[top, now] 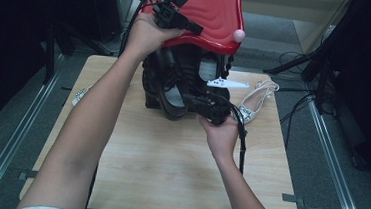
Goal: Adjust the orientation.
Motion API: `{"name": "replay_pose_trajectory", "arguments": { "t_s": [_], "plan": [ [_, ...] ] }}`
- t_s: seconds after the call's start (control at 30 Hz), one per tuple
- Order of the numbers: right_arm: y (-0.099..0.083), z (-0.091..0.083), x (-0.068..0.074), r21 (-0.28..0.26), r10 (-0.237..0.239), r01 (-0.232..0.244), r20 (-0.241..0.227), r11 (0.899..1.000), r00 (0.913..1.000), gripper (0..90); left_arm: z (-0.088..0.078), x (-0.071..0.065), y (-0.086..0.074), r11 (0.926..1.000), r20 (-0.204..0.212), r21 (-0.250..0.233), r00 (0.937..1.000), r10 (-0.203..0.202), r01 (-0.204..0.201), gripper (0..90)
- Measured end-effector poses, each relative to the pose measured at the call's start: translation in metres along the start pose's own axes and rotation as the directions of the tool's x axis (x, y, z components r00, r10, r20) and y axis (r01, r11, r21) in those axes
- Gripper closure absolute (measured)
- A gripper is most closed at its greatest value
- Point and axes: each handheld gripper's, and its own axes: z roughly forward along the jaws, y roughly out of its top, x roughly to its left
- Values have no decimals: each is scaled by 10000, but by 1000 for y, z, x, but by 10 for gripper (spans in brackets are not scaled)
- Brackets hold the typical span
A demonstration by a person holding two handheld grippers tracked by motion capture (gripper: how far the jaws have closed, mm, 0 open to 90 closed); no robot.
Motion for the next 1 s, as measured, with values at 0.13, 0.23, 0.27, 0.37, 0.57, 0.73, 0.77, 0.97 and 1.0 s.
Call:
{"name": "replay_pose_trajectory", "arguments": {
  "t_s": [0.13, 0.23, 0.27, 0.37, 0.57, 0.73, 0.77, 0.97, 1.0],
  "plan": [
    [-17, -6, -2, 353, -153, 157, -120, 9993, 9998, 900, 0, 0, 0, 10000, -15, 9, 10000, 18, -18, 893],
    [-31, -3, -5, 639, -305, 314, -159, 9975, 9994, 900, 0, 0, 0, 10000, -10, 8, 10000, 11, -11, 893],
    [-35, -2, -5, 726, -306, 320, -205, 9968, 9993, 900, 0, 0, 0, 10000, -19, 6, 10000, 16, -16, 893],
    [-46, 5, -8, 955, -306, 330, -267, 9949, 9992, 900, 0, 0, 0, 10000, 2, 9, 10000, 4, -4, 893],
    [-47, 18, -10, 970, -468, 486, -207, 9941, 9987, 900, 0, 0, 0, 10000, 1, 7, 10000, 9, -9, 893],
    [-39, 24, -6, 672, -398, 439, -607, 9968, 9974, 900, 0, 1, 0, 10000, 24, 0, 10000, -2, 2, 892],
    [-37, 25, -3, 650, -468, 507, -596, 9966, 9971, 900, 0, 1, 0, 10000, 26, 1, 10000, -3, 3, 893],
    [-33, 36, 5, 685, -482, 520, -566, 9963, 9972, 900, -1, 2, 0, 10000, 40, 7, 10000, -20, 20, 892],
    [-32, 37, 4, 648, -421, 459, -590, 9968, 9974, 900, -1, 2, 0, 10000, 50, -7, 10000, -49, 49, 892]
  ]
}}
